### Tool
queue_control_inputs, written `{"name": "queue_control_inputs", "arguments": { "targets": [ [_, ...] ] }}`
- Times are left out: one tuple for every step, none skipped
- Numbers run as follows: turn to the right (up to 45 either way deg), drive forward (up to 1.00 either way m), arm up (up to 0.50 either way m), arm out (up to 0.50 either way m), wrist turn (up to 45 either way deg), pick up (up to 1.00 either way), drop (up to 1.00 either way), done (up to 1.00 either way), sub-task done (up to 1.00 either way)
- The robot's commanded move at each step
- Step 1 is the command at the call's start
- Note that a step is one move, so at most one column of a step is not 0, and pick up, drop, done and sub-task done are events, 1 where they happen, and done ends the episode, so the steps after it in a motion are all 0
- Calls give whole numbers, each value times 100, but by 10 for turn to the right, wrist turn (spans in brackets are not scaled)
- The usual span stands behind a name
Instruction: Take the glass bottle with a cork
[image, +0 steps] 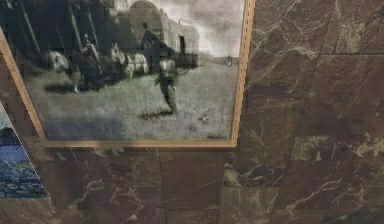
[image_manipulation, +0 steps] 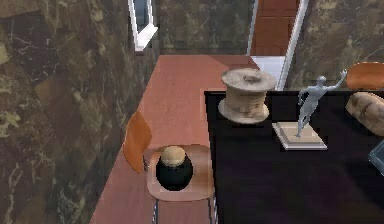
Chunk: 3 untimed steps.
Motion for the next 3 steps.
{"name": "queue_control_inputs", "arguments": {
  "targets": [
    [0,0,50,0,0,0,0,0,0],
    [0,0,20,0,0,0,0,0,0],
    [0,0,0,30,0,0,0,0,0]
  ]
}}
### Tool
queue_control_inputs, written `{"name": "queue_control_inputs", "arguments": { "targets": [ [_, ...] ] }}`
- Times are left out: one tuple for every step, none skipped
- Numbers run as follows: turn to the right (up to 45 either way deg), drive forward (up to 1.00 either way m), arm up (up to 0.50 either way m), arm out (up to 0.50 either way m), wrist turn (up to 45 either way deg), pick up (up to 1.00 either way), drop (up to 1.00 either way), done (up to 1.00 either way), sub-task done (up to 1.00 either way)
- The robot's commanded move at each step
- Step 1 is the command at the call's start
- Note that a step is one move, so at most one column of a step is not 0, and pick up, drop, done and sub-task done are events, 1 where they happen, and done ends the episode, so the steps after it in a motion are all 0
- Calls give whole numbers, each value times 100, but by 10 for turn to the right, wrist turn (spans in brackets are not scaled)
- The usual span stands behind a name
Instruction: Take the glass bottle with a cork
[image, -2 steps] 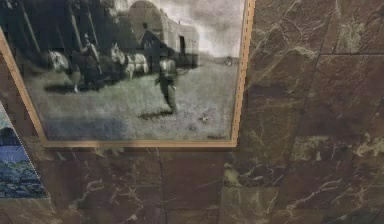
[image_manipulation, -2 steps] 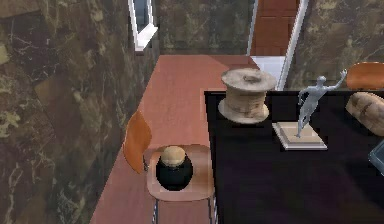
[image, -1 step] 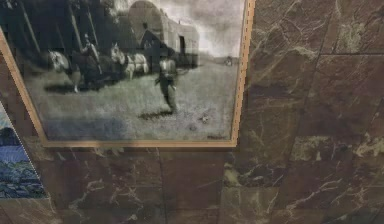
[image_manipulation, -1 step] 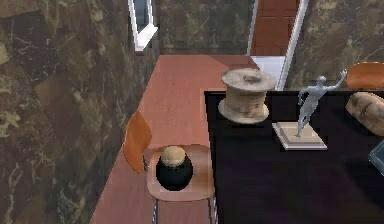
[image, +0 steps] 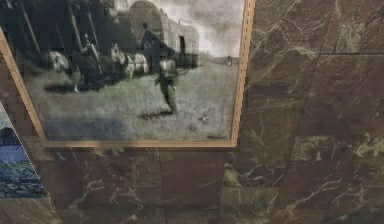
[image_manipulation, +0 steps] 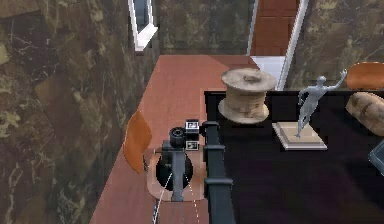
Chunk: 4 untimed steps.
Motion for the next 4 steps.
{"name": "queue_control_inputs", "arguments": {
  "targets": [
    [0,0,0,0,450,0,0,0,0],
    [0,0,0,0,450,0,0,0,0],
    [0,0,0,0,450,0,0,0,0],
    [0,0,0,0,270,0,0,0,0]
  ]
}}
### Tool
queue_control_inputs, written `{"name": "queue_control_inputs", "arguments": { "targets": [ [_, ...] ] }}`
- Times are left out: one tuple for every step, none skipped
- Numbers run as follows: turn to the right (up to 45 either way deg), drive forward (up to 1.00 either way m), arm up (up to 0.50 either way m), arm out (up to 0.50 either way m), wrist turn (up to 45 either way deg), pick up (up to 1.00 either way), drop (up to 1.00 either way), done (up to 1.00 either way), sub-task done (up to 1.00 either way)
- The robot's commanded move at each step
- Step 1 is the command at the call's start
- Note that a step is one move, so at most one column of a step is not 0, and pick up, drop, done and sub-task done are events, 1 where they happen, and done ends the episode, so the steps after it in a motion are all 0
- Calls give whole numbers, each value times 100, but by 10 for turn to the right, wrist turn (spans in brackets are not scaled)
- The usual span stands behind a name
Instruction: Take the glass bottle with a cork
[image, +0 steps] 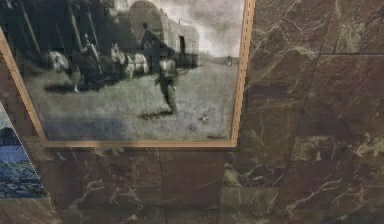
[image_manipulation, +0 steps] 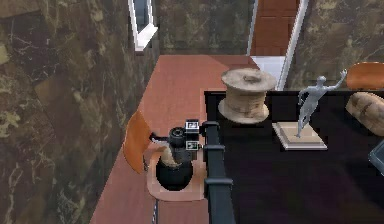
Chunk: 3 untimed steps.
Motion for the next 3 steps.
{"name": "queue_control_inputs", "arguments": {
  "targets": [
    [0,0,-30,0,0,0,0,0,0],
    [0,0,0,0,0,100,0,0,0],
    [0,0,10,0,0,0,0,0,0]
  ]
}}
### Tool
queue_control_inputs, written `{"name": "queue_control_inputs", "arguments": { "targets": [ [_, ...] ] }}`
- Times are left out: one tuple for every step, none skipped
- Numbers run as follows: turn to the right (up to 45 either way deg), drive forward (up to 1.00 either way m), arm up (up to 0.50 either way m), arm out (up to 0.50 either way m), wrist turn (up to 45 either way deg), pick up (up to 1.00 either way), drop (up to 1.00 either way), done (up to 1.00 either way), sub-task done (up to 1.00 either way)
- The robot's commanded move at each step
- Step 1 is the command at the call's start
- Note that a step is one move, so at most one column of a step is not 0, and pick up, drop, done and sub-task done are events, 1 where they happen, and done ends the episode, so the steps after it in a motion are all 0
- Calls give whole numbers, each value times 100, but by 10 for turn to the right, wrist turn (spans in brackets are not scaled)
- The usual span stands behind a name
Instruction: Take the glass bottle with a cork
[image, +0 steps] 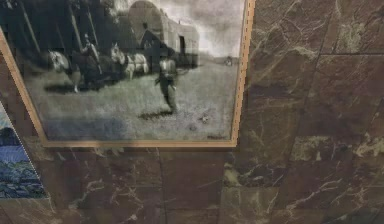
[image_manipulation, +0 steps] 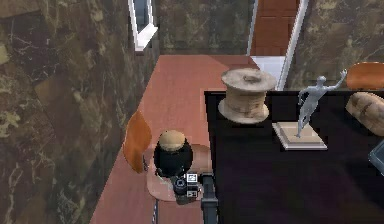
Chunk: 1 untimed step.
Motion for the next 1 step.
{"name": "queue_control_inputs", "arguments": {
  "targets": [
    [0,0,0,0,0,0,0,100,0]
  ]
}}
